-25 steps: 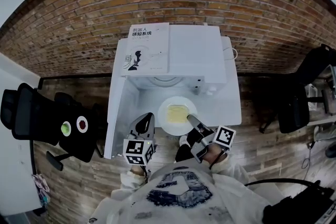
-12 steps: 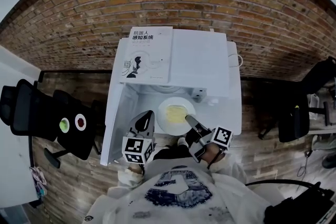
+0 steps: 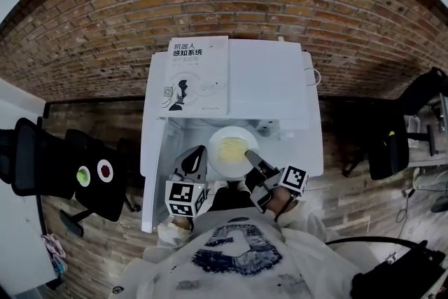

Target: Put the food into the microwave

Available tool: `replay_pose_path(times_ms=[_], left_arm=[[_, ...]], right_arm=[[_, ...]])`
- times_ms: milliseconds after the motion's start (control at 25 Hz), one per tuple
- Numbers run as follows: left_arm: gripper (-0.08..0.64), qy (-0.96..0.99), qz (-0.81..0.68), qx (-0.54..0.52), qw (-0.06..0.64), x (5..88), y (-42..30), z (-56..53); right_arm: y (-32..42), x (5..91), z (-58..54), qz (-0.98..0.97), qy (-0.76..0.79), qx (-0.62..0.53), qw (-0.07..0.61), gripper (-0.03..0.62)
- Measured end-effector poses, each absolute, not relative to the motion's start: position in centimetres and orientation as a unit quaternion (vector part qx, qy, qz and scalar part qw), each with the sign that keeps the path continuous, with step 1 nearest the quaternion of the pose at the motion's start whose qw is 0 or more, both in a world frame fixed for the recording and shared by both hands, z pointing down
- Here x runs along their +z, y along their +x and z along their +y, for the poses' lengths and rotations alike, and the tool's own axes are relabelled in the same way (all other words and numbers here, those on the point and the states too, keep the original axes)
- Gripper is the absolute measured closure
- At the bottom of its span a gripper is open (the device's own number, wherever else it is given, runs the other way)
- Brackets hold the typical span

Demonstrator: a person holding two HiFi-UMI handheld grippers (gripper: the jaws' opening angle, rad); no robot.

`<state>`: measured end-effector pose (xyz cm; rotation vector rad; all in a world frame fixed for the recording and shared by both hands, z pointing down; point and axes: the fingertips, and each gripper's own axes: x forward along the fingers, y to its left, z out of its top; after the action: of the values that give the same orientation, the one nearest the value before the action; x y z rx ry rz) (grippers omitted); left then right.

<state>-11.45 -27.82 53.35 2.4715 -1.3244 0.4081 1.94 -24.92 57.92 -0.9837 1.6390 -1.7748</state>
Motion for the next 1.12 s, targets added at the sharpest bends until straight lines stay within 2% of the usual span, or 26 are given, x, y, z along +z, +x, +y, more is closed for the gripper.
replay_pose_path(times_ms=[720, 1120], left_arm=[[0.545, 0.881, -0.425, 0.143, 0.153, 54.1, -12.3, -29.7], [0.545, 0.887, -0.411, 0.144, 0.155, 54.3, -11.6, -29.9]], right_arm=[[0.7, 61.3, -27.6, 0.578, -0.421, -0.641, 0.28, 0.558], [0.4, 66.6, -30.0, 0.555, -0.436, -0.655, 0.27, 0.558]])
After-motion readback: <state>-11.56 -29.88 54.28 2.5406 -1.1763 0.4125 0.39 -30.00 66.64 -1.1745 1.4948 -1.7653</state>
